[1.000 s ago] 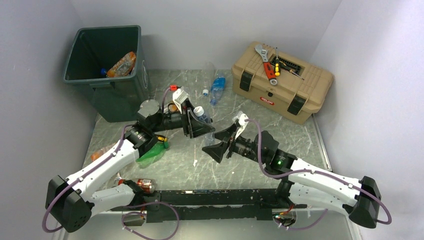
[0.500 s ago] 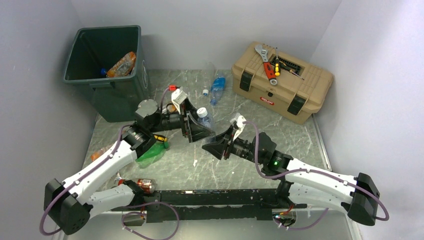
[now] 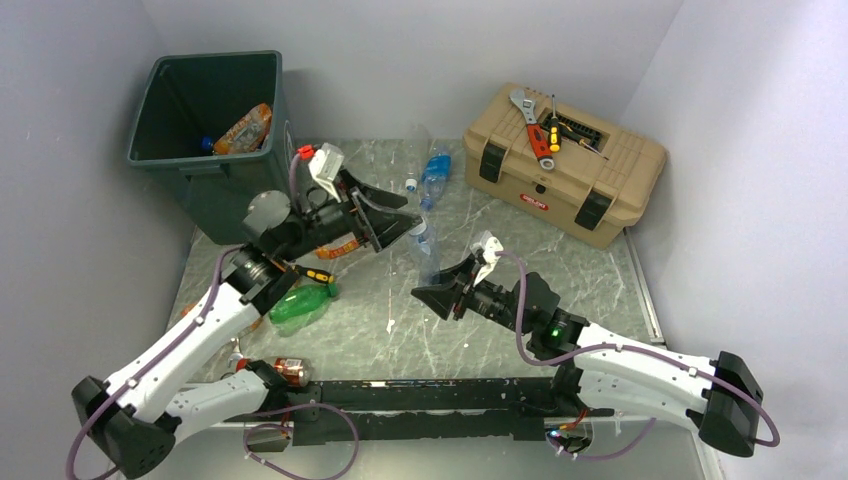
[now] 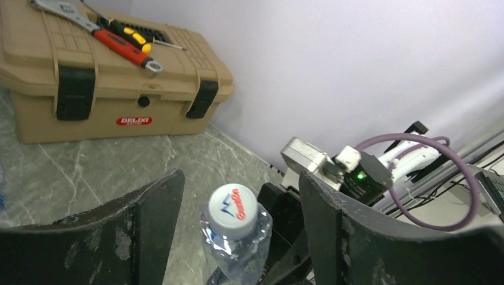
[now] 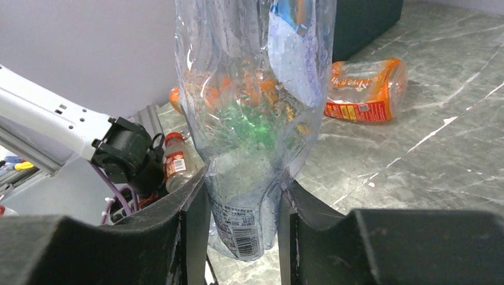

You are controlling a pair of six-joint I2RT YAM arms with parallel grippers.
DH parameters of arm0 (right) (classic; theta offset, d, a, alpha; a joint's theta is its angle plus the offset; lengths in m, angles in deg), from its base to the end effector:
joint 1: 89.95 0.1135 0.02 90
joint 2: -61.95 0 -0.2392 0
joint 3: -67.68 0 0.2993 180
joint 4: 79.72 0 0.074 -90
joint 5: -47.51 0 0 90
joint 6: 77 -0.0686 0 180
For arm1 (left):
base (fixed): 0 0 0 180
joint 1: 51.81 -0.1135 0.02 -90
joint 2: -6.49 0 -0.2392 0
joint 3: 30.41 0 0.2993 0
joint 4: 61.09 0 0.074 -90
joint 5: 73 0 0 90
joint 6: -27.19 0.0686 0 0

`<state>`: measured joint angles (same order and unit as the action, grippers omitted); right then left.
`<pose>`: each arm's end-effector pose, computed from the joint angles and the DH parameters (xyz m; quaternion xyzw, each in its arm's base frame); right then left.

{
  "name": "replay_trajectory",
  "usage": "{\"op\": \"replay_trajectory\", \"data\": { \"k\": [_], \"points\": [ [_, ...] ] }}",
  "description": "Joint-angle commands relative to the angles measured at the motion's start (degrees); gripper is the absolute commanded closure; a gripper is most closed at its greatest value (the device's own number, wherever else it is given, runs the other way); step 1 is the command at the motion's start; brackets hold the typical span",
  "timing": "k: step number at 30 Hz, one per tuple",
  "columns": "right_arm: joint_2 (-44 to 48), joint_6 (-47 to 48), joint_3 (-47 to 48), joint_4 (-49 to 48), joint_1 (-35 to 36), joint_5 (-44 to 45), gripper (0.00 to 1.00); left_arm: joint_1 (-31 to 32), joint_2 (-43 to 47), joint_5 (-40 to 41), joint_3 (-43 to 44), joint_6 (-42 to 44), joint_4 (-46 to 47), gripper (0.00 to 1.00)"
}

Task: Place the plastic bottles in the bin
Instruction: Pick up the plastic bottle at the center of the board.

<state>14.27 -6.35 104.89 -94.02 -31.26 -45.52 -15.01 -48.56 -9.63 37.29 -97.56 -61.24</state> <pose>0.1504 0.2543 0.2455 -0.2480 0.6365 0.4737 0.5559 0.2275 -0.2086 0.4044 0.1905 0.6058 -0.5606 0.5315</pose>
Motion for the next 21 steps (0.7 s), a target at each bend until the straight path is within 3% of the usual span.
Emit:
{"op": "replay_trajectory", "data": {
  "k": [1, 15, 21],
  "points": [
    [-0.1, 1.4, 1.2, -4.3, -0.2, 0.0, 0.82, 0.1, -3.7, -1.3, 2.6, -1.3, -1.4, 0.26],
    [-0.5, 0.9, 1.2, -4.3, -0.1, 2.0, 0.82, 0.2, -4.2, -4.0, 1.3, -1.8, -1.4, 0.21],
    [-2.3, 0.5, 1.8, -5.1, -0.1, 1.5, 0.82, 0.2, -4.7, -6.0, 0.3, -2.4, -1.0, 0.41]
  ]
}}
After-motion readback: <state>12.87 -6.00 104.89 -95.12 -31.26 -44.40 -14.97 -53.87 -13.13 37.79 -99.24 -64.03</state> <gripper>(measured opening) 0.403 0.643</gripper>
